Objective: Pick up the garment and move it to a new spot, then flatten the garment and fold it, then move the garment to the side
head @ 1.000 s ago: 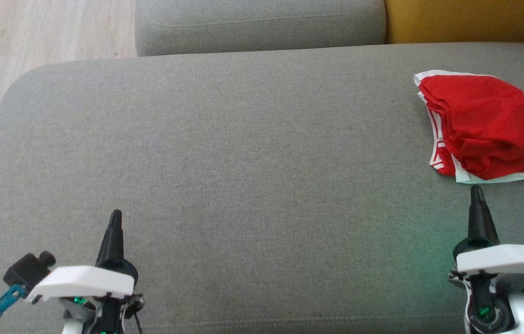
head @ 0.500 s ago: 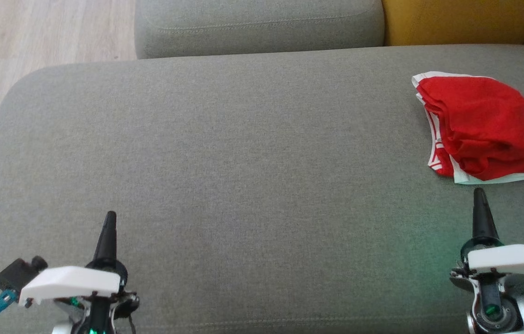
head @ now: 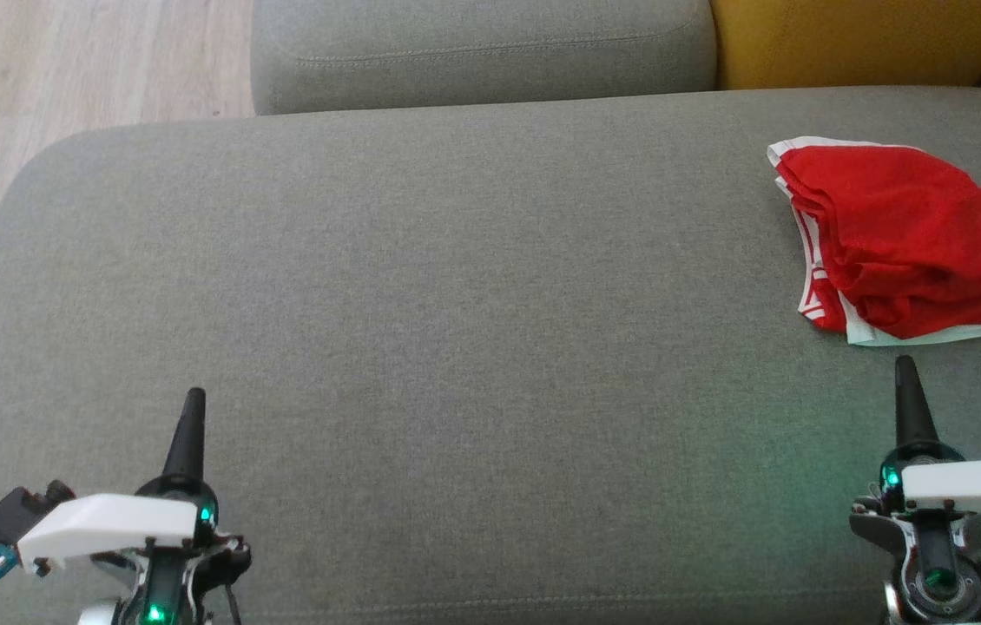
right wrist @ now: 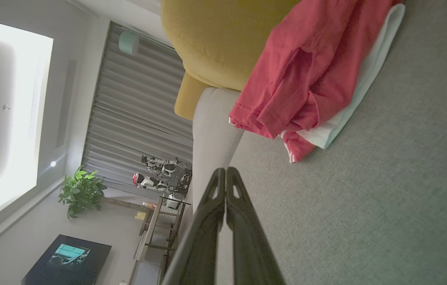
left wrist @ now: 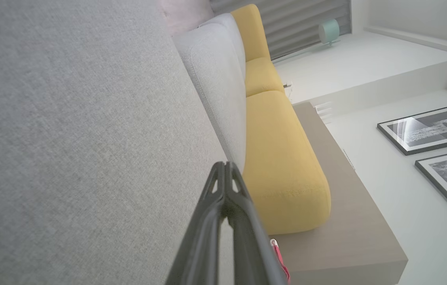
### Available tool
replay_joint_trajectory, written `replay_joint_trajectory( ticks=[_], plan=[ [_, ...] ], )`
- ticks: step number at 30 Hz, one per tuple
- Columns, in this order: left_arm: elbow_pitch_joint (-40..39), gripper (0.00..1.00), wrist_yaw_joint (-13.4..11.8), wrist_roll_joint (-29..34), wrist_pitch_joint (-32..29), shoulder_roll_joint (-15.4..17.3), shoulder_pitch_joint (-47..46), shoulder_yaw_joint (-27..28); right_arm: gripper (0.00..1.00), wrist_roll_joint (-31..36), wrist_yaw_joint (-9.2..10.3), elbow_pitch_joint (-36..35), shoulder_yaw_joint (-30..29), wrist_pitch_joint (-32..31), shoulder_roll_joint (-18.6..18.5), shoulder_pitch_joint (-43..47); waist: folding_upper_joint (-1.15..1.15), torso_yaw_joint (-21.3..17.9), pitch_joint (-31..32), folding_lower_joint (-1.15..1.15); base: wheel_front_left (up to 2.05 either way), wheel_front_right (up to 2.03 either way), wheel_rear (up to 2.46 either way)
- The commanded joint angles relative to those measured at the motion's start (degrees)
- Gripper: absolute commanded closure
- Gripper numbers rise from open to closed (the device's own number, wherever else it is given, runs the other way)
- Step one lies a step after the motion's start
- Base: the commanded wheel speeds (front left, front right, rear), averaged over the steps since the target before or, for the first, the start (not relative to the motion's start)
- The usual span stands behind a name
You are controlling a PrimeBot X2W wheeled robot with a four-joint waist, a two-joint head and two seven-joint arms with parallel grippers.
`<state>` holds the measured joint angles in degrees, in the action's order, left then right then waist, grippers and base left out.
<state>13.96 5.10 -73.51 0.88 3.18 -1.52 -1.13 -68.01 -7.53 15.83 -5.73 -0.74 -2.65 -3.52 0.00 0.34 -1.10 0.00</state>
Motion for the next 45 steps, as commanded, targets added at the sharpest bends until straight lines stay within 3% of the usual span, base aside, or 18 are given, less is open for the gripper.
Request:
replay_joint_trajectory(
  ticks=[1,32,45],
  plan=[
    [-1.49,1.0,0.46,-1.61,-0.61,0.96,-3.18,1.95,1.0,-2.07,0.03,-1.85,0.73,-0.64,-0.2,-2.54,0.0,-0.01,0.04,0.0,0.0,0.0,0.0],
    [0.02,1.0,2.38,-20.15,-5.94,0.99,-4.52,5.86,1.0,-24.15,0.04,-1.8,-0.8,-5.75,-0.22,-2.66,0.0,-0.34,0.92,0.0,0.0,0.0,0.0],
    [0.03,1.0,2.38,-19.92,-6.15,0.8,-4.54,6.13,1.0,-24.15,0.04,-1.8,-0.79,-5.75,-0.22,-2.66,0.0,-0.34,0.92,0.0,0.0,0.0,0.0]
  ],
)
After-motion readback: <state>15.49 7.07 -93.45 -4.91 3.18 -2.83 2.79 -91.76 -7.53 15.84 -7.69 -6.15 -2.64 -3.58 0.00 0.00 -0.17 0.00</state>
